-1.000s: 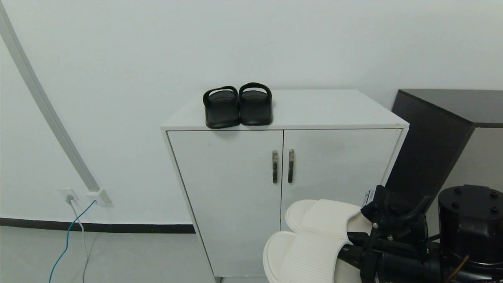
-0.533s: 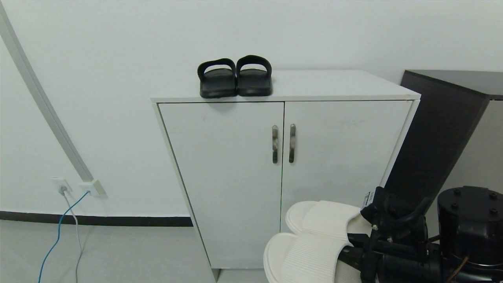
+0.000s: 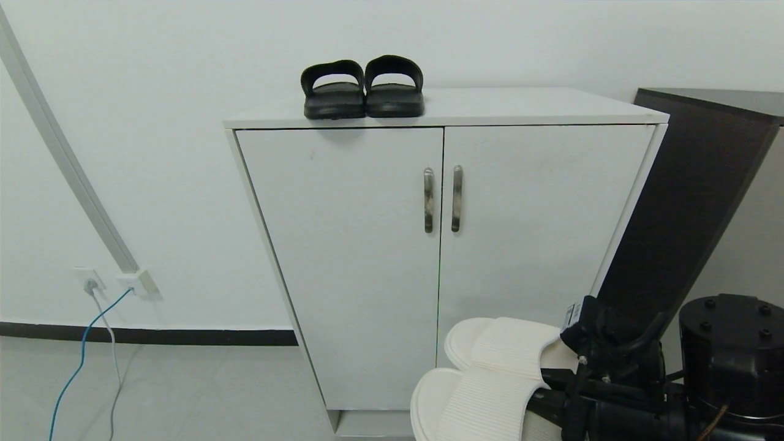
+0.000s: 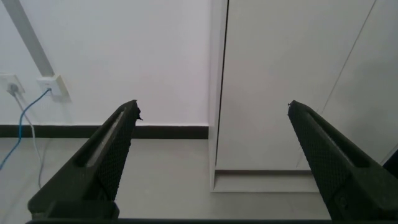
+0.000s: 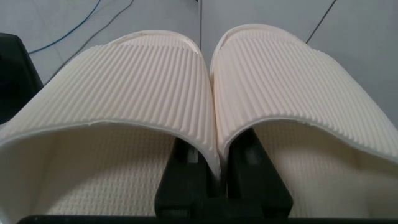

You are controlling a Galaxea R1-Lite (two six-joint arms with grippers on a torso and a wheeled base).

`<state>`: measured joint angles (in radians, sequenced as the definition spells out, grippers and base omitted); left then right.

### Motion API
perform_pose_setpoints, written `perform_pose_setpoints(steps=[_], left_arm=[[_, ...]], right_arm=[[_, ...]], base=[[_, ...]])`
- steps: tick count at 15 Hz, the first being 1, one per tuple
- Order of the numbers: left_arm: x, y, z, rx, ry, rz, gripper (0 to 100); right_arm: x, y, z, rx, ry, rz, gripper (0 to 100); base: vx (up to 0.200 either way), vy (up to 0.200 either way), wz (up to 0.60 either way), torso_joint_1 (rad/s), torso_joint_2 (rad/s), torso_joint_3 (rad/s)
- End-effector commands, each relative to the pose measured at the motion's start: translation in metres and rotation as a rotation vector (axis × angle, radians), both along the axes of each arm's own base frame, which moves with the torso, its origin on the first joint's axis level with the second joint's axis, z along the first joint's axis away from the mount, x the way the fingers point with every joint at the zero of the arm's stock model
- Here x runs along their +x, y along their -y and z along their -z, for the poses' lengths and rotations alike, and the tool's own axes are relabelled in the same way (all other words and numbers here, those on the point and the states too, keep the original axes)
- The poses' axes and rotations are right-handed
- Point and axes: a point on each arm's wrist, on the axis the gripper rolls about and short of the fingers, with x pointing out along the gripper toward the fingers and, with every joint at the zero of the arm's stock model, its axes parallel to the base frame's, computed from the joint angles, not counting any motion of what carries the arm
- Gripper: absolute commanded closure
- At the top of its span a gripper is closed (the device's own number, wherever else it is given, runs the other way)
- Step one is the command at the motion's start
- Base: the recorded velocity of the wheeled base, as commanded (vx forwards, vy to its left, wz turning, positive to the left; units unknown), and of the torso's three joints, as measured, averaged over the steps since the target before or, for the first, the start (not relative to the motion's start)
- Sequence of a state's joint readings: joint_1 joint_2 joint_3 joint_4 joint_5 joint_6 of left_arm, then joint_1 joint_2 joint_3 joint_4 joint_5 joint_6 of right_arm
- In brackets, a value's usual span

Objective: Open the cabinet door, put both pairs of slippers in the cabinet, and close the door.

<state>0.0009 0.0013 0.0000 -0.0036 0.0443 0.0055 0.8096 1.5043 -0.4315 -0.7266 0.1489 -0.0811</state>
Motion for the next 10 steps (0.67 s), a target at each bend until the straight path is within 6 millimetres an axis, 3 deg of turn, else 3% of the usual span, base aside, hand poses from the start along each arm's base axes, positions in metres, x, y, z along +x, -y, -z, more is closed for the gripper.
perform_pose_setpoints(steps=[1, 2, 3, 4, 10], left_arm=[[0.001, 0.000, -0.002, 0.030, -0.008, -0.002, 0], [0.003, 0.000, -0.005, 0.054, -0.031, 0.000, 0], [0.005, 0.000, -0.036, 0.022, -0.008, 0.021, 0], [0.010, 0.002, -0.054, 0.008, -0.021, 0.096, 0], [0.077, 0.013, -0.114, -0.024, -0.213, 0.551, 0]], right_arm=[[0.000, 0.000, 0.000, 0.000, 0.001, 0.001, 100], [0.000, 0.000, -0.001, 0.001, 0.002, 0.001, 100], [0.000, 0.001, 0.002, -0.004, -0.003, 0.003, 100], [0.000, 0.001, 0.001, -0.003, -0.002, 0.003, 100], [-0.001, 0.002, 0.002, 0.012, 0.016, 0.005, 100]], base=[[0.000, 0.000, 0.00, 0.000, 0.00, 0.000], [0.000, 0.000, 0.00, 0.000, 0.00, 0.000], [0.000, 0.000, 0.00, 0.000, 0.00, 0.000], [0.000, 0.000, 0.00, 0.000, 0.00, 0.000], [0.000, 0.000, 0.00, -0.002, 0.03, 0.024]])
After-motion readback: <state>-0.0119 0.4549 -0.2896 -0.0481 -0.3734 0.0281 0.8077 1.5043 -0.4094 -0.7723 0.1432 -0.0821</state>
